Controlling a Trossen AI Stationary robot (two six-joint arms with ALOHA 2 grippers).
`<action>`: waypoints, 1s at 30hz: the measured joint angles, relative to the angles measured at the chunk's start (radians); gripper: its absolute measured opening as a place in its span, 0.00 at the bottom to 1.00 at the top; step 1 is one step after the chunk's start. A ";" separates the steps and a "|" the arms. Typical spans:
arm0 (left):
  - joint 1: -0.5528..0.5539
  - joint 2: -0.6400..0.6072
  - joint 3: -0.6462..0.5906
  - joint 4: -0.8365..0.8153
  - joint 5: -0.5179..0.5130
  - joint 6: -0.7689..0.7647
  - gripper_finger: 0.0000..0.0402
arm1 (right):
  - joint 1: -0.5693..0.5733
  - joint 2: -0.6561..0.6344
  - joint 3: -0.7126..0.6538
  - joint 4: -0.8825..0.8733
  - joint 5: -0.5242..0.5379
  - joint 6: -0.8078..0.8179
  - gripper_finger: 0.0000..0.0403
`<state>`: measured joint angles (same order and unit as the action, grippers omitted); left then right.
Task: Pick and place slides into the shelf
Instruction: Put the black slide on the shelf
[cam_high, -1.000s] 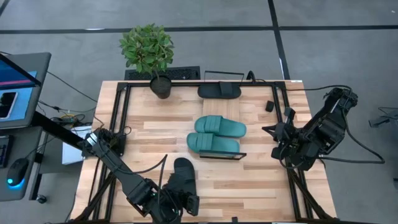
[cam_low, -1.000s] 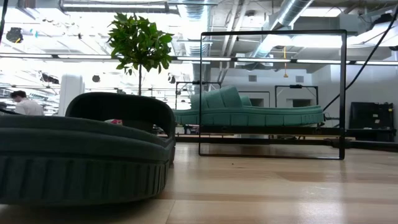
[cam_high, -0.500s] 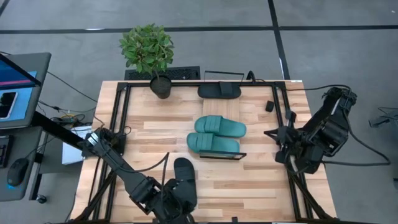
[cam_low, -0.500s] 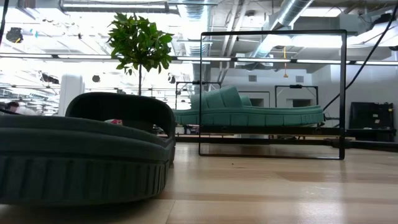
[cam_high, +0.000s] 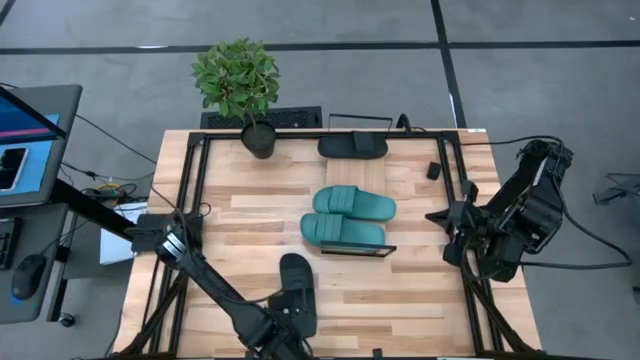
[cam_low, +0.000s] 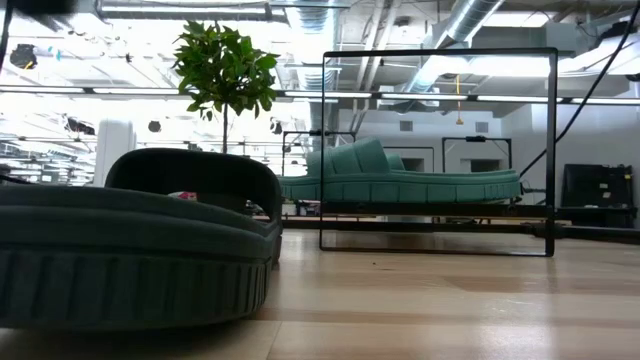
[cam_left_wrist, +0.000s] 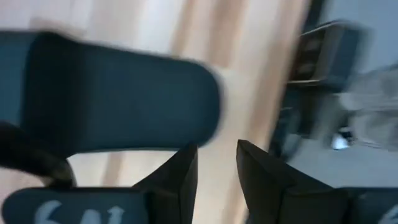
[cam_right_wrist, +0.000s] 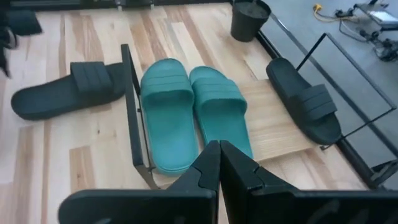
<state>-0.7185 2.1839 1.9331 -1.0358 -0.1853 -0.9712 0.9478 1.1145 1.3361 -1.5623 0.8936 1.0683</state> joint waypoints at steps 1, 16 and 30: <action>0.001 0.011 0.000 -0.018 -0.005 -0.011 0.24 | 0.000 0.001 0.000 0.000 0.000 0.008 0.00; -0.002 0.011 0.020 -0.406 -0.418 0.024 0.24 | -0.001 0.004 0.000 0.004 -0.006 0.058 0.00; 0.029 0.011 -0.008 -0.282 -0.387 0.267 0.24 | 0.000 0.004 0.000 0.000 -0.006 0.048 0.00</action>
<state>-0.6897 2.1948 1.9251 -1.3181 -0.5718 -0.7046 0.9478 1.1183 1.3365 -1.5627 0.8871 1.1167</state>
